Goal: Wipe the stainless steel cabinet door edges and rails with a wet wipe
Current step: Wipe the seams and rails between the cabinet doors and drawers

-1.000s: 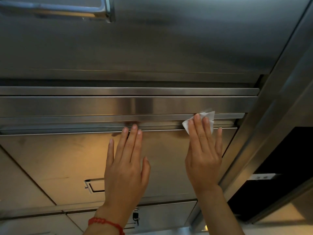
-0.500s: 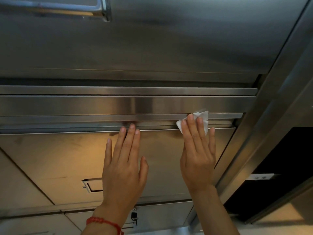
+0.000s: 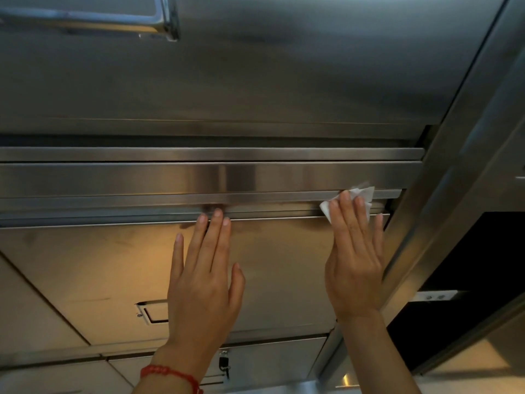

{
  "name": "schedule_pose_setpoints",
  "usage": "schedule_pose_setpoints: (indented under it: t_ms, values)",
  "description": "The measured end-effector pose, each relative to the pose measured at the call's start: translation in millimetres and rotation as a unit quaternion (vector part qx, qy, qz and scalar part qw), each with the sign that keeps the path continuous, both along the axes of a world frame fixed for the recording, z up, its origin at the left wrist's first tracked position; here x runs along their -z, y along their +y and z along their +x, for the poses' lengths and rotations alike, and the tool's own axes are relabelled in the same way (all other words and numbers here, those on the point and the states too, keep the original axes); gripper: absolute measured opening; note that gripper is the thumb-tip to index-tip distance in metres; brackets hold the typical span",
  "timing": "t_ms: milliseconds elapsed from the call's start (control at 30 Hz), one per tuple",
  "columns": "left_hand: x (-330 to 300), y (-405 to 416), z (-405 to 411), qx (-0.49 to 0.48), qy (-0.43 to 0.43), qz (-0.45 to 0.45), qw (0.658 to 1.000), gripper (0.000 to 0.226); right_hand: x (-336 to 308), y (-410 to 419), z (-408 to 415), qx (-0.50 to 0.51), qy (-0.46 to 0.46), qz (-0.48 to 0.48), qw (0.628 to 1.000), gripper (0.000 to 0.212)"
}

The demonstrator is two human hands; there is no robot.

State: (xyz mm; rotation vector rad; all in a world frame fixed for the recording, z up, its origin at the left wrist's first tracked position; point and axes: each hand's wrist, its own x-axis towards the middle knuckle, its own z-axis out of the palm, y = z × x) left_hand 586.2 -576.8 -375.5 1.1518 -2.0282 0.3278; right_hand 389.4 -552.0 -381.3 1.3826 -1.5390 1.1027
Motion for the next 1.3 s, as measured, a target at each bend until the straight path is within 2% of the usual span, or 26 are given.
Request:
schedule_pose_setpoints:
  t_ms: [100,267,433,567,800,1000,1300]
  values:
    - [0.5,-0.3,-0.3,-0.002,0.000,-0.004,1.000,0.055,-1.3,-1.2,5.2,-0.008,-0.018,-0.007,1.000,0.044]
    - [0.9,0.0,-1.6,-0.007,0.004,-0.006,1.000,0.055,-1.6,-0.5,4.9,-0.024,0.028,0.013,0.999,0.039]
    - [1.1,0.0,-2.1,-0.010,0.007,-0.009,1.000,0.055,-4.4,5.1,-4.4,-0.001,-0.022,0.007,1.000,0.038]
    - [1.2,0.9,-4.4,-0.015,0.014,-0.008,1.000,0.055,-4.3,4.0,1.3,-0.026,0.013,0.022,0.999,0.035]
    - [1.4,-0.2,-3.6,-0.018,0.005,-0.009,1.000,0.056,-1.5,5.8,-17.6,0.007,-0.016,0.009,1.000,0.036]
    - [2.2,0.2,-5.7,-0.025,0.009,-0.010,1.000,0.056,-0.6,6.7,-24.0,-0.003,0.022,0.016,1.000,0.037]
    - [3.3,0.2,-7.6,-0.027,0.015,-0.024,0.999,0.055,1.4,7.2,-31.1,0.018,0.019,0.008,1.000,0.038]
